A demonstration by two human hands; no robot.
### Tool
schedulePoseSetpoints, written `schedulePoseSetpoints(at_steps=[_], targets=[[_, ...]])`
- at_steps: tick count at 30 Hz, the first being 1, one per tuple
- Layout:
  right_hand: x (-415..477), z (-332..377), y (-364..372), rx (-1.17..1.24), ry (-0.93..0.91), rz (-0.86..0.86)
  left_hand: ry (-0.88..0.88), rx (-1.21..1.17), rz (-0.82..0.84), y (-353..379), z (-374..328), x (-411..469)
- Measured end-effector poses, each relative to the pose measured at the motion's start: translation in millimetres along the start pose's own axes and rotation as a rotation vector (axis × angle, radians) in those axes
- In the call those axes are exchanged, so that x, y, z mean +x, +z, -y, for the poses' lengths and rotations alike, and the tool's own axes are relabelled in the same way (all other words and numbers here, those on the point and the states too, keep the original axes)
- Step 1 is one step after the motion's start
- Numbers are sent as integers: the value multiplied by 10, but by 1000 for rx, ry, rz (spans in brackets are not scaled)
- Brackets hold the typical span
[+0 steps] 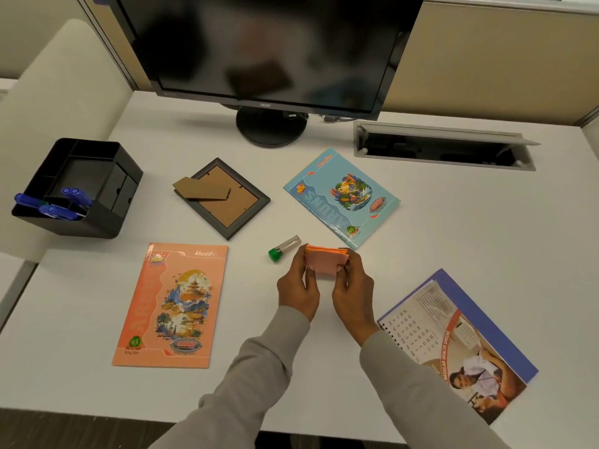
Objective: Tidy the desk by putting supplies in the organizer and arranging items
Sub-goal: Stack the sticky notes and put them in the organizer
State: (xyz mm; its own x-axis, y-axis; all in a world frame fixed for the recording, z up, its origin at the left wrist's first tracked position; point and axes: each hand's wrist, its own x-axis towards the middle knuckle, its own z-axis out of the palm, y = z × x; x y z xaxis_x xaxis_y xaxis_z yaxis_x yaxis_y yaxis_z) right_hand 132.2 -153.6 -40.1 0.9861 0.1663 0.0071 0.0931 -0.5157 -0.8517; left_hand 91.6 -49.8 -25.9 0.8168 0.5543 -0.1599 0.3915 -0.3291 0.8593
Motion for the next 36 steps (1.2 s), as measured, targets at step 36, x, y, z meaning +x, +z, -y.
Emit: schedulePoseSetpoints(at_steps=[36], targets=[[211, 197, -29, -1, -29, -12, 196, 16, -165, -237, 75, 257]])
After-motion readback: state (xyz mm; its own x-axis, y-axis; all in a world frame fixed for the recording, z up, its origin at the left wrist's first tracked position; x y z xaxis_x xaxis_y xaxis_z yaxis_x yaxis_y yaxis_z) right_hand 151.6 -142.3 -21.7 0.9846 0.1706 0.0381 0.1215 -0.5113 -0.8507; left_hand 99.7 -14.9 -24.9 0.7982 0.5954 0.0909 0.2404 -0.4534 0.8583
